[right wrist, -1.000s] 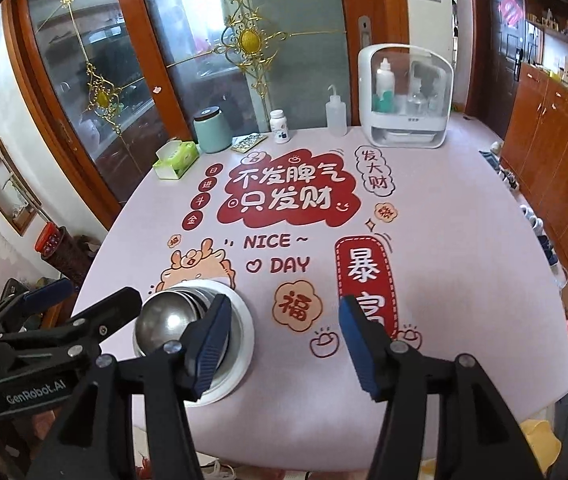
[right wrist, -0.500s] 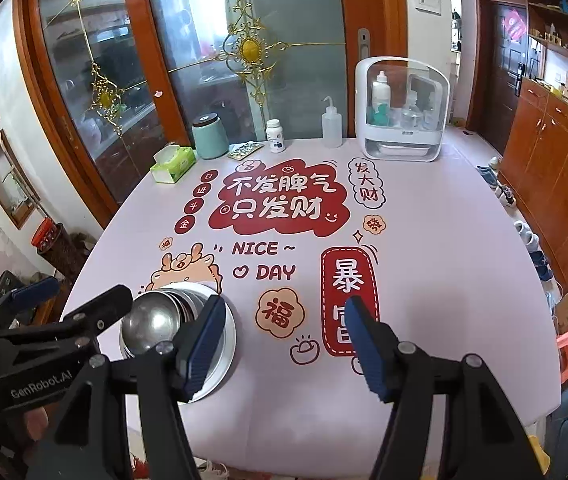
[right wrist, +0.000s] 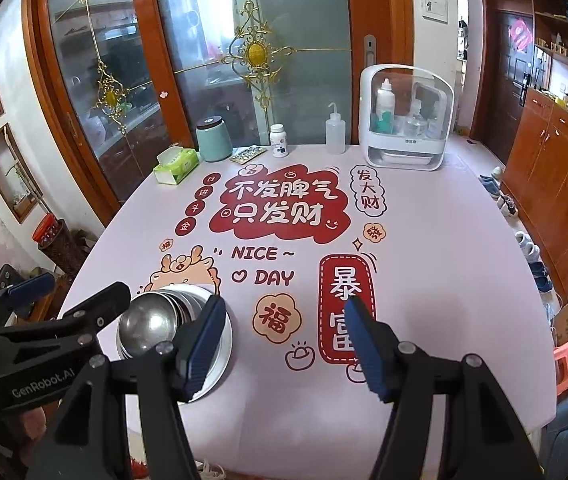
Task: Organize plates and bowls
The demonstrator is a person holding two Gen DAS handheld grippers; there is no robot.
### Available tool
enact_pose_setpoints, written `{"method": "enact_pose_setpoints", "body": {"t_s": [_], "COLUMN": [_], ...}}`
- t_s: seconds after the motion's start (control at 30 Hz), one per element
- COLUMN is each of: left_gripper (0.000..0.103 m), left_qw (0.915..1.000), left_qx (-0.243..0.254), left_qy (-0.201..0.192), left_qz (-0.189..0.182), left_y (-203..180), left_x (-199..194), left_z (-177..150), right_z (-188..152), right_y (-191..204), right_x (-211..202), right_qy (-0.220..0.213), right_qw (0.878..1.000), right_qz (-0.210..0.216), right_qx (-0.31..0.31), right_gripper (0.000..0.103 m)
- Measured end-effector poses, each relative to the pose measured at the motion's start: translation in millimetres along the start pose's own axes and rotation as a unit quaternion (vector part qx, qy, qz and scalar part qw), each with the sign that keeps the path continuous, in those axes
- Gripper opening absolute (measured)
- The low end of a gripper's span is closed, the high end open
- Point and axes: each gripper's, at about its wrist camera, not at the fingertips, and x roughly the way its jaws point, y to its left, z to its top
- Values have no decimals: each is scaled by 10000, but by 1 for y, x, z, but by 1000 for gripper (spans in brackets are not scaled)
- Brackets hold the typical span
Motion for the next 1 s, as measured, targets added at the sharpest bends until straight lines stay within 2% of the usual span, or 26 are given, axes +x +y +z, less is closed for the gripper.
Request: {"method": "enact_pose_setpoints", "body": {"t_s": [1.0], "left_gripper": [102], "left_qw": [9999], "left_qx": [105], "left_qy": [55], "left_qz": [-95], "left_y": [1], "left_x": [-1], "left_z": [0], "right_z": [-3], "right_y": [0], "right_x": [-6], "right_qy": [-127], "right_qw": [9998], "right_qz": [-55], "right_qx": [160], "right_gripper": [62]}}
